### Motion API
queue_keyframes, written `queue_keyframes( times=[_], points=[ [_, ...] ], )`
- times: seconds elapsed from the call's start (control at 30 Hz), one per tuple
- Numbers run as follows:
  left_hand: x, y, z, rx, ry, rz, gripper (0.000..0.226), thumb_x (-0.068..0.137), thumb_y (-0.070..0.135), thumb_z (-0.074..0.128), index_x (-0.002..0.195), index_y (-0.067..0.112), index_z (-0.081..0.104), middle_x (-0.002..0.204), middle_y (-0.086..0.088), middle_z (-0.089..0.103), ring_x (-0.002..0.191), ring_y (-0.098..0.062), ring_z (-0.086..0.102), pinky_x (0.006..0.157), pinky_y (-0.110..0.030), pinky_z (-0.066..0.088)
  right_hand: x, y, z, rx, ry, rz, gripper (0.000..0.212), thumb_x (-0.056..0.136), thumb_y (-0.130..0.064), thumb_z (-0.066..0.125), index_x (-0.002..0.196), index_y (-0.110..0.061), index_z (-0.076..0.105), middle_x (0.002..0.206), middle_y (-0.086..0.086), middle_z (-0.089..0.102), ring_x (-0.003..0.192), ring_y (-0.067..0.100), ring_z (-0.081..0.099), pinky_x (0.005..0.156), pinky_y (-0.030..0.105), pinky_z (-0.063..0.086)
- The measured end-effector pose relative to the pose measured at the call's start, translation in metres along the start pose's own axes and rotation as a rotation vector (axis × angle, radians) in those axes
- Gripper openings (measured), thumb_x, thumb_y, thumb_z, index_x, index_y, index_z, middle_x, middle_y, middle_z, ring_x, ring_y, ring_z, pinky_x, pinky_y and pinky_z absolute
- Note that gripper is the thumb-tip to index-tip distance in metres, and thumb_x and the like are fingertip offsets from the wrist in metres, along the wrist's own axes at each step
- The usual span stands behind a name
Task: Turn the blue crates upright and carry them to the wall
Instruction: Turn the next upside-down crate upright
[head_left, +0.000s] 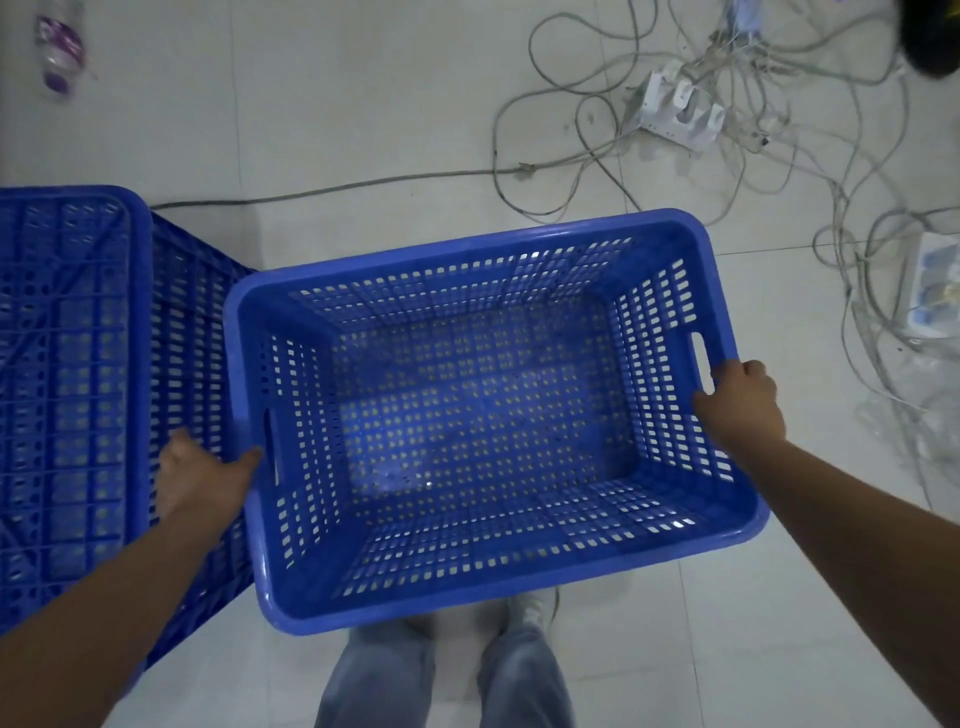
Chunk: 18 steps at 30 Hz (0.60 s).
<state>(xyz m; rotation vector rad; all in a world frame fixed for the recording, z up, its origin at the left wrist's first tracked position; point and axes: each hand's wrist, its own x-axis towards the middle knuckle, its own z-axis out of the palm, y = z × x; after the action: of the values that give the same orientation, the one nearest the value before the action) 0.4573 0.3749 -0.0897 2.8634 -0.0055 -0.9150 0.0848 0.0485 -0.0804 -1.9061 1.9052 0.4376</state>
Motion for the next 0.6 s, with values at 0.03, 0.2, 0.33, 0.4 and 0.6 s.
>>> queue_keyframes(
  times=[0.03,0.2,0.33,0.4,0.6],
  points=[
    [0.003,0.001,0.000,-0.080,-0.049,-0.050,0.097,0.083,0.035,0.070,0.152,0.007,0.008,0.156,-0.017,0.021,0.138,-0.041,0.030,0.107,-0.056,0.035,0.004,0.003,0.000,-0.016,-0.008,0.043,0.043,0.089,-0.018,0.053,0.127,0.002,0.044,0.131,0.021,0.040,0.120,0.039,0.041,0.090,0.050,0.043],
    [0.013,0.018,0.011,-0.323,-0.231,-0.211,0.094,0.088,0.032,0.065,0.153,0.012,0.001,0.159,-0.013,0.018,0.140,-0.038,0.029,0.111,-0.052,0.030,0.022,0.012,0.006,0.080,-0.090,0.171,0.059,0.086,-0.022,0.061,0.134,0.003,0.037,0.133,0.025,0.042,0.121,0.043,0.043,0.094,0.049,0.042],
    [0.019,0.022,0.016,-0.435,-0.329,-0.249,0.074,0.090,0.034,0.062,0.149,0.007,0.027,0.152,-0.012,0.036,0.134,-0.036,0.040,0.110,-0.051,0.035,0.036,0.013,0.013,0.316,-0.144,0.233,0.064,0.084,-0.022,0.065,0.135,0.000,0.035,0.130,0.024,0.048,0.108,0.042,0.053,0.081,0.045,0.048],
    [0.022,0.020,0.018,-0.485,-0.331,-0.256,0.067,0.090,0.033,0.062,0.146,0.007,0.034,0.148,-0.011,0.042,0.130,-0.035,0.044,0.107,-0.050,0.038,0.043,0.015,0.015,0.412,-0.140,0.257,0.064,0.083,-0.023,0.066,0.136,-0.002,0.036,0.130,0.022,0.049,0.100,0.038,0.054,0.075,0.041,0.044],
    [0.022,0.013,0.024,-0.576,-0.303,-0.266,0.064,0.092,0.030,0.059,0.147,0.011,0.032,0.146,-0.012,0.044,0.126,-0.037,0.048,0.101,-0.055,0.042,0.055,0.022,0.013,0.477,-0.156,0.325,0.064,0.079,-0.031,0.070,0.130,-0.001,0.044,0.123,0.023,0.055,0.102,0.042,0.058,0.090,0.054,0.051]
  ],
)
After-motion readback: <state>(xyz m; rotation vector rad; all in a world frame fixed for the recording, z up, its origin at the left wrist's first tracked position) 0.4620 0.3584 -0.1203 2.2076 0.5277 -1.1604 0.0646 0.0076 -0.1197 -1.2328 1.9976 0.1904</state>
